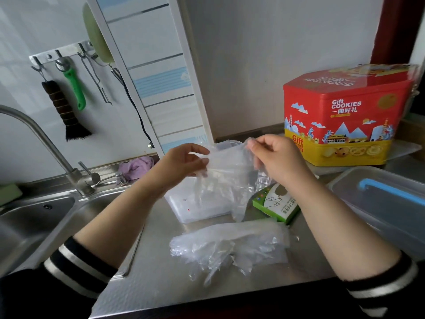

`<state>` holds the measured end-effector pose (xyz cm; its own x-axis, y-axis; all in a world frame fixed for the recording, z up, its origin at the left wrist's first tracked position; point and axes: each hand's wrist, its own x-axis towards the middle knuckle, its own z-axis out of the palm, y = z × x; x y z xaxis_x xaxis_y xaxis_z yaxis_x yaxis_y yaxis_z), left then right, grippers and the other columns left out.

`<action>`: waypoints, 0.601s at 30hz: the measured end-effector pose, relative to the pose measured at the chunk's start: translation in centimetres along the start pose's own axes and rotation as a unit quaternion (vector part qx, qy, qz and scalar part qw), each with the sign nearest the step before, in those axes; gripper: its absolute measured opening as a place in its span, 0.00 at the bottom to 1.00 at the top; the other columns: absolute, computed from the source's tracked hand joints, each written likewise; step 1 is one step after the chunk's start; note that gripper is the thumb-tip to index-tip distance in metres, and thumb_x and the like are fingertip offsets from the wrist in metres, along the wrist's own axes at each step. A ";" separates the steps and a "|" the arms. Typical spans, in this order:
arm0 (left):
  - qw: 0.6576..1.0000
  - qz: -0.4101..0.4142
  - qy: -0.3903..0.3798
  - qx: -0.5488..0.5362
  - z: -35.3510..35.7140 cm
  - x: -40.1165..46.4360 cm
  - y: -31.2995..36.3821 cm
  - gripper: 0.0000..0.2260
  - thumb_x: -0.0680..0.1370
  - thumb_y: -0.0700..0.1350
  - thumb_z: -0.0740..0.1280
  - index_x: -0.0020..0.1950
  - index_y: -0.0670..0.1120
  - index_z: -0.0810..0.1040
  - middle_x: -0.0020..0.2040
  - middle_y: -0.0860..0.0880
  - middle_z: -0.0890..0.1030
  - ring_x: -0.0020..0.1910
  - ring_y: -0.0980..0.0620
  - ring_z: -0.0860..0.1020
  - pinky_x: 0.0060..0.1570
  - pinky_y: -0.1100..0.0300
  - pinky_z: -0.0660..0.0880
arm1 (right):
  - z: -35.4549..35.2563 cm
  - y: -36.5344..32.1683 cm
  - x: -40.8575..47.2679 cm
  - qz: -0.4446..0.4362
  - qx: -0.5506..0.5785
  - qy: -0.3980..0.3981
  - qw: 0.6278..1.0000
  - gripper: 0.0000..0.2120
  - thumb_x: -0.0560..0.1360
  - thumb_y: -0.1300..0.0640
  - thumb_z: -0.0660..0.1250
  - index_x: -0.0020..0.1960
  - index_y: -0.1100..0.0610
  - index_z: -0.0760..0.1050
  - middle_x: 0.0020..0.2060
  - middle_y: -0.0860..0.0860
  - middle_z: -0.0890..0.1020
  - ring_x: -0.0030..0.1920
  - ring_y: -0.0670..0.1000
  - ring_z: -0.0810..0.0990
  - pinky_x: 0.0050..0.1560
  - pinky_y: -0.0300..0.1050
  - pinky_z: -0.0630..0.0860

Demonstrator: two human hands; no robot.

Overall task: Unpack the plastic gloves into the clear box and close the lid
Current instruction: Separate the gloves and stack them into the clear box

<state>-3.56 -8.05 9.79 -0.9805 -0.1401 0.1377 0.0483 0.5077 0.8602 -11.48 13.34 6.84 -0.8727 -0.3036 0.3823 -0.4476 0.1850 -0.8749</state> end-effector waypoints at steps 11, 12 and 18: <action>0.936 0.074 0.215 0.268 -4.5 5.2 -1.6 0.09 0.78 0.51 0.68 0.56 0.52 0.74 0.42 0.55 0.80 0.31 0.54 0.74 0.33 0.60 0.69 | 4.7 0.3 7.1 0.023 -0.170 0.007 0.985 0.18 0.78 0.44 0.61 0.36 0.55 0.72 0.32 0.49 0.78 0.38 0.54 0.77 0.37 0.45 0.70; 0.931 0.078 0.205 0.293 -4.7 5.8 -1.9 0.10 0.78 0.52 0.68 0.57 0.53 0.74 0.44 0.56 0.79 0.33 0.52 0.75 0.35 0.59 0.69 | 5.0 0.6 7.7 0.030 -0.181 -0.001 0.983 0.19 0.78 0.45 0.62 0.35 0.56 0.73 0.34 0.52 0.79 0.41 0.56 0.78 0.39 0.47 0.72; 0.890 0.091 0.157 0.418 -3.8 8.0 -4.3 0.12 0.79 0.53 0.65 0.60 0.51 0.73 0.48 0.56 0.80 0.40 0.53 0.73 0.39 0.58 0.67 | 6.3 2.5 9.6 0.072 -0.305 -0.021 0.949 0.17 0.76 0.41 0.61 0.35 0.51 0.74 0.52 0.56 0.78 0.56 0.61 0.74 0.54 0.51 0.74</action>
<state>-10.89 -14.63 9.07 -0.8632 -0.1550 0.4806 -0.0865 0.9830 0.1618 -19.71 5.04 6.46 -0.9306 -0.2683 0.2491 -0.3652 0.7300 -0.5777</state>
